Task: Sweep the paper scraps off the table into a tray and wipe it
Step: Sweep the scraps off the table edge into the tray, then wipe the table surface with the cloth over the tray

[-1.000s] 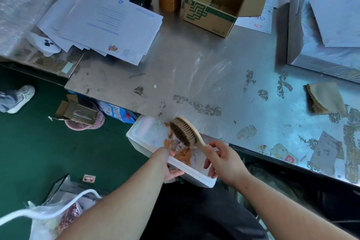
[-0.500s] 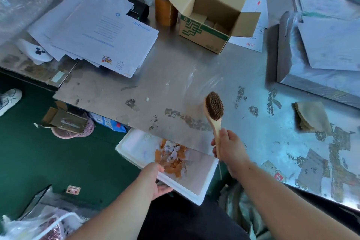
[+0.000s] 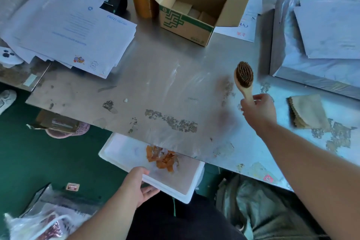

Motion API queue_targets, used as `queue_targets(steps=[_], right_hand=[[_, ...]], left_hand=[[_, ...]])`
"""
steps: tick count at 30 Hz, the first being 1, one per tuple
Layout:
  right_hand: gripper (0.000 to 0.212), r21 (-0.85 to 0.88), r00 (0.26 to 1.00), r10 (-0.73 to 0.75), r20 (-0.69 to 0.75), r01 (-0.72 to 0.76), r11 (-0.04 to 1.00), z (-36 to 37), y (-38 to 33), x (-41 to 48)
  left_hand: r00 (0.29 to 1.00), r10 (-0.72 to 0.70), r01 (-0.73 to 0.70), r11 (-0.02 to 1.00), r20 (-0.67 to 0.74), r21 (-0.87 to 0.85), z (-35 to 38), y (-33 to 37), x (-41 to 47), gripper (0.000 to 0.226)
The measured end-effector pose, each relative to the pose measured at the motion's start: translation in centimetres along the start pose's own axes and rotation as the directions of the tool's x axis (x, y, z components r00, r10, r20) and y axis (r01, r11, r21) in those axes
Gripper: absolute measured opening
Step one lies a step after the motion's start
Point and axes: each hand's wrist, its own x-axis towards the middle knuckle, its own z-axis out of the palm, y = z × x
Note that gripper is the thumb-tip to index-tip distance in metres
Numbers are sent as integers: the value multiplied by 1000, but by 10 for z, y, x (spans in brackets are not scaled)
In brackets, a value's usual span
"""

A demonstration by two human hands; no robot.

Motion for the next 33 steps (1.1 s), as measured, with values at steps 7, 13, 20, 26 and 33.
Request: queue_targets(steps=[7,13,20,26,33], right_hand=[[34,-19,998,-49,-26,48,999,3,-19,69],[37,-182,991,-135,-21,129,975,17,-35,119],[32,-301,982,-182,46,187,935,19,-32,156],[45,-342,936,-351,22,336,877,-7,4,130],[54,-445,978,-83,-191,-11,895,-64,93,111]], left_hand=[[1000,14,-14,996,1,-84,21,-10,-2,29],[1000,5,-7,997,-27,-80,32,-12,0,24],[999,-7,4,997,-44,-74,33,-15,5,28],[999,-3,1,998,-34,-69,31,-14,3,27],[1000,7,-10,994,-21,-105,34,-17,3,31]])
